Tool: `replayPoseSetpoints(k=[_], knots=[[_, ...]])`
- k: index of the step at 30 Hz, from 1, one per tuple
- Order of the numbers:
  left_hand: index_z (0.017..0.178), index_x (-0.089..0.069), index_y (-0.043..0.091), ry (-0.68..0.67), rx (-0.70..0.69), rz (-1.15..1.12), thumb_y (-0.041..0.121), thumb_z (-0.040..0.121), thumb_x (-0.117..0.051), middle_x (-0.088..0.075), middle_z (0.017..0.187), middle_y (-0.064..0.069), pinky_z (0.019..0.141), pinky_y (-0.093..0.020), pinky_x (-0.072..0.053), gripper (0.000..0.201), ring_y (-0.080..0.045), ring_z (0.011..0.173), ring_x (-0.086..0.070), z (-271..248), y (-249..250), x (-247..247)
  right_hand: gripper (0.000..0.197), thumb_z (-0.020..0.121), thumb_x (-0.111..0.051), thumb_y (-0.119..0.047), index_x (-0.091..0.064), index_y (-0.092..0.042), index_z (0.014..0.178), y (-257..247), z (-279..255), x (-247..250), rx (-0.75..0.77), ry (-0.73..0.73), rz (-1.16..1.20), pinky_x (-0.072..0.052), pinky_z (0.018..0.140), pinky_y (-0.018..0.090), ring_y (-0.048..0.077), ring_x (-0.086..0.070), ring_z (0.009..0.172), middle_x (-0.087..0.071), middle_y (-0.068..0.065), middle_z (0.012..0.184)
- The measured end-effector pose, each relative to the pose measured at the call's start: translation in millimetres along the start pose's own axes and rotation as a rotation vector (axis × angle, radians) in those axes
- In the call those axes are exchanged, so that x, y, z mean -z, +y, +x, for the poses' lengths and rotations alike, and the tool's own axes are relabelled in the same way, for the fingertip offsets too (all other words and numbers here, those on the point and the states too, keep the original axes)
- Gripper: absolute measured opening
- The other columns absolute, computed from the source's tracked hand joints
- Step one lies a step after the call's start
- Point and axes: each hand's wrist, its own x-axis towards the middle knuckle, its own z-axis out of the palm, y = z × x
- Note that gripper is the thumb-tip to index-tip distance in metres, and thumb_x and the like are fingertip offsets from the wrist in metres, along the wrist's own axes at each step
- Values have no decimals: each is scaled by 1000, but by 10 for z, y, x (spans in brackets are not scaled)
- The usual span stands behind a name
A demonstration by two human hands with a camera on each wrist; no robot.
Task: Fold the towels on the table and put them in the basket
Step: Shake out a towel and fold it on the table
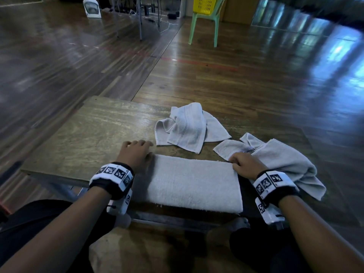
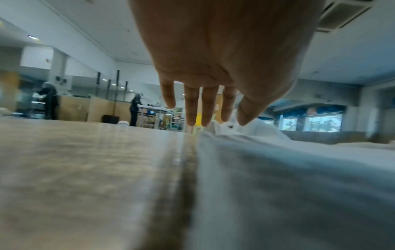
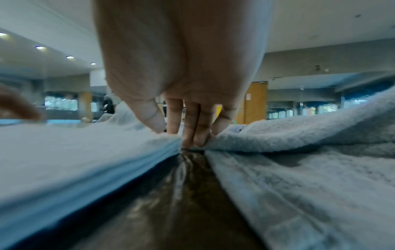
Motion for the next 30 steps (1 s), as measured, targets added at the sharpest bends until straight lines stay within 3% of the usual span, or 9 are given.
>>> replayPoseSetpoints(k=[4,7,11,17,21,24,26,28,30], knots=[[147,-18,26,-57,-193,-7,25,99,-31,-16,157,4,116,-44,-7,50,-14,144,-17,-189,502,-61,43,92,-41,-32,-43,-19,133,-270,-143,-167,172,134,-93,-36,99,39,23,-44,123,-49,3,135],[149,-8,22,-100,-312,2,42,93,-8,-5,159,2,117,-45,-3,59,-14,146,-6,-364,877,-238,64,88,-18,-50,-28,-19,144,-470,-269,-374,317,89,-186,-28,111,39,20,-28,139,-30,4,152],[150,-4,20,-137,-267,-6,52,88,6,-1,159,1,117,-45,1,71,-14,146,0,-407,976,-473,79,81,3,-57,-10,-20,149,-590,-335,-608,338,20,-282,-12,119,37,15,-5,146,-3,2,159],[149,4,30,-111,-159,-24,68,79,6,14,155,9,115,-41,12,79,-13,145,11,-350,600,-514,103,65,22,-76,-1,-23,150,-339,-328,-586,262,-11,-298,-7,118,36,12,4,146,6,-2,159],[148,8,30,-165,-73,17,75,77,1,17,154,9,115,-49,9,84,-15,145,13,-407,224,-445,70,91,-3,-59,0,-22,150,-117,-374,-521,173,-6,-303,-3,118,36,12,5,146,6,-2,159],[149,-9,21,-168,-33,88,63,79,1,4,158,-7,114,-51,8,81,-24,146,8,-533,209,-324,71,88,-1,-57,-1,-21,150,-22,-436,-481,145,-7,-305,-5,118,37,12,4,146,5,-2,159],[137,-35,17,-75,-107,79,50,81,-9,-23,151,-16,114,-52,-10,70,-32,142,-16,-683,372,-247,87,73,11,-61,-2,-22,150,-1,-471,-471,141,-16,-302,-7,119,38,12,4,146,6,-3,159],[124,-49,18,29,-229,12,46,79,-16,-46,132,-12,102,-49,-31,63,-32,125,-44,-834,567,-233,87,73,10,-61,-4,-22,150,1,-485,-472,143,-20,-300,-10,119,38,12,3,146,5,-2,159],[125,-48,23,3,-276,-67,51,81,-14,-49,126,-3,96,-43,-35,62,-26,117,-48,-935,686,-268,78,81,0,-59,-6,-21,150,-24,-481,-452,143,-16,-297,-12,119,39,12,2,146,3,-1,159]])
